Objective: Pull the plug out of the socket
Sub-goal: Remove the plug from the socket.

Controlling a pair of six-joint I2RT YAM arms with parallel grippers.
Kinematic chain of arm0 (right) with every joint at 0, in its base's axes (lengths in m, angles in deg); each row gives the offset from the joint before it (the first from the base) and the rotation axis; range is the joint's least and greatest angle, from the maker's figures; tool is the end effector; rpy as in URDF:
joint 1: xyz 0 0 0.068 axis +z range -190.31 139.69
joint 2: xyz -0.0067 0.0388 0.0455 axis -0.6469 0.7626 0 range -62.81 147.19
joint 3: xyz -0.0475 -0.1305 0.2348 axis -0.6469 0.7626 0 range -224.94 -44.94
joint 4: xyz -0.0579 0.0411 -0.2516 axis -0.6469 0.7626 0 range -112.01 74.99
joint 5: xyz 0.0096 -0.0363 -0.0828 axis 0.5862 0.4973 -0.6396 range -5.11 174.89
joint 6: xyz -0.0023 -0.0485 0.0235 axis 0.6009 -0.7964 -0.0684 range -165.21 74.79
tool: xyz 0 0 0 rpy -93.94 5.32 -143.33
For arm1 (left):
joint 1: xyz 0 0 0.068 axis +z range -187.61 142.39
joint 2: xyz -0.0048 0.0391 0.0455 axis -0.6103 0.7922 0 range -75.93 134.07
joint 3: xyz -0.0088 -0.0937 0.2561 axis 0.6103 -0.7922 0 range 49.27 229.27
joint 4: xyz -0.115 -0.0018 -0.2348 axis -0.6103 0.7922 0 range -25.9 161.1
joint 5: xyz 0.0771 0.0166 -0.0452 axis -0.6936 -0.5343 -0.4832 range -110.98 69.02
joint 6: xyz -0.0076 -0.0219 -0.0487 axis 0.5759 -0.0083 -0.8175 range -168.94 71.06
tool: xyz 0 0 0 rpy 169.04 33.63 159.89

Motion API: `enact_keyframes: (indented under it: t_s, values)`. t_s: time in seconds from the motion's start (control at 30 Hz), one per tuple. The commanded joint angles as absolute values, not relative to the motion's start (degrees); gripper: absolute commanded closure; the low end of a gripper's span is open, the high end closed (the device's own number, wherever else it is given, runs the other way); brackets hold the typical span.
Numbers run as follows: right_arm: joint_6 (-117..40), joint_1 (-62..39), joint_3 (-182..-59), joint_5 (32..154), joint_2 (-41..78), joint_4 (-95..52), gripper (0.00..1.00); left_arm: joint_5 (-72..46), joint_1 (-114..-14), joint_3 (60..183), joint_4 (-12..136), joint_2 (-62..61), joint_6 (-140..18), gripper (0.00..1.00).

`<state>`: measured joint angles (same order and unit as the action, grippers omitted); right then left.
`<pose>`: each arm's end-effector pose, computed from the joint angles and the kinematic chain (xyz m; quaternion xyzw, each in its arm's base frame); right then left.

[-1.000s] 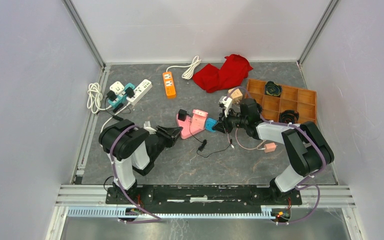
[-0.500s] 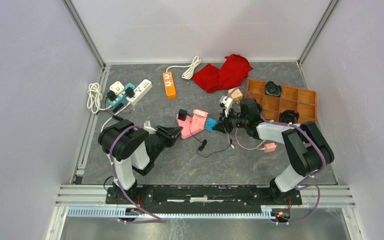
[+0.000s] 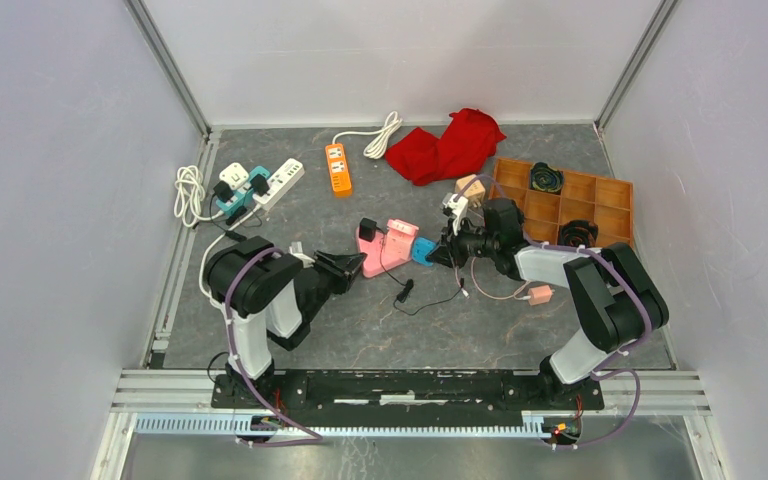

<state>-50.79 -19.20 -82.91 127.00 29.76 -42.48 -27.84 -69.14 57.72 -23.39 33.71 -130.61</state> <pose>0.2767 0.1324 0.1559 -0.3541 0.7634 0.3735 0.3903 0.1951 -0.1148 0.0842 -0.3662 0.6953 -0.4889 0.3787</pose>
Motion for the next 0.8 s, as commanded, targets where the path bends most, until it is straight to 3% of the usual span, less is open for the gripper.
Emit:
enact_keyframes:
  t_s: [0.0,0.77]
  values:
    - [-51.37,-22.32,-82.42,125.12,28.08,-46.88,1.0,-36.11,-68.07,56.73,-29.15,35.95,-130.67,0.98]
    - [-53.18,-23.93,-81.69,124.88,26.21,-45.95,1.0,-38.1,-68.04,56.39,-29.25,35.44,-130.32,0.98]
